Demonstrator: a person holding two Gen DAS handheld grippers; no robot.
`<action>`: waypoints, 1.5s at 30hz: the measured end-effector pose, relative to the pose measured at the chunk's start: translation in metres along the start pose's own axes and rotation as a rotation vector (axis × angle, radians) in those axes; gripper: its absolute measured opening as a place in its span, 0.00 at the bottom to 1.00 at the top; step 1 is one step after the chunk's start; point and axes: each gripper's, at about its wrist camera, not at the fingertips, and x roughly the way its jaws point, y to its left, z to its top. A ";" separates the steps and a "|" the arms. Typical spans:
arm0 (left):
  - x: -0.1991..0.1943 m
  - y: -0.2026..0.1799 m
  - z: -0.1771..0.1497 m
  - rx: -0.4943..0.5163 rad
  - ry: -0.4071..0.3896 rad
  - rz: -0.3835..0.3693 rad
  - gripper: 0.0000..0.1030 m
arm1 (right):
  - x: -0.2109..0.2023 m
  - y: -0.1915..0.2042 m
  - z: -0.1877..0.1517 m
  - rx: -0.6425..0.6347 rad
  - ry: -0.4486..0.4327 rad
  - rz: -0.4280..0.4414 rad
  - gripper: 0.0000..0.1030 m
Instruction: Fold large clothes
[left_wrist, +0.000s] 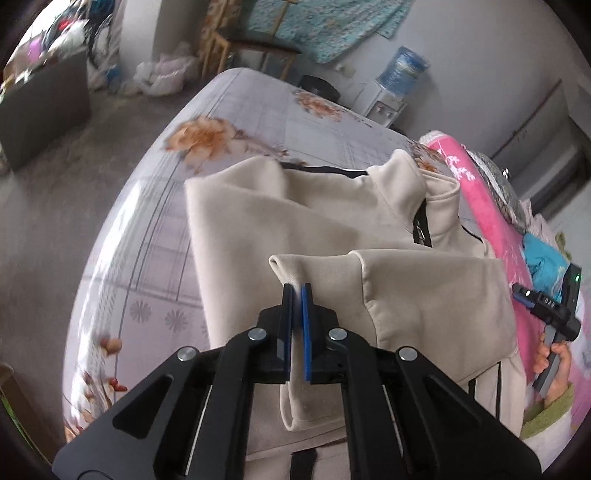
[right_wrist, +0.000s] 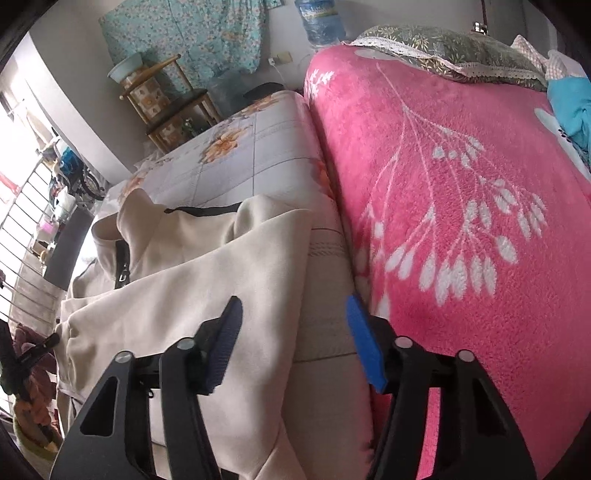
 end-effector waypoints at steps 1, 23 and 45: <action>-0.001 0.000 -0.001 -0.007 -0.005 -0.011 0.04 | -0.001 0.000 0.000 0.001 -0.002 -0.001 0.46; -0.018 -0.042 -0.032 0.197 0.003 -0.036 0.15 | -0.073 0.049 -0.072 -0.417 -0.047 -0.086 0.45; 0.009 -0.042 -0.054 0.230 0.023 0.033 0.18 | -0.072 0.021 -0.122 -0.449 0.029 -0.257 0.42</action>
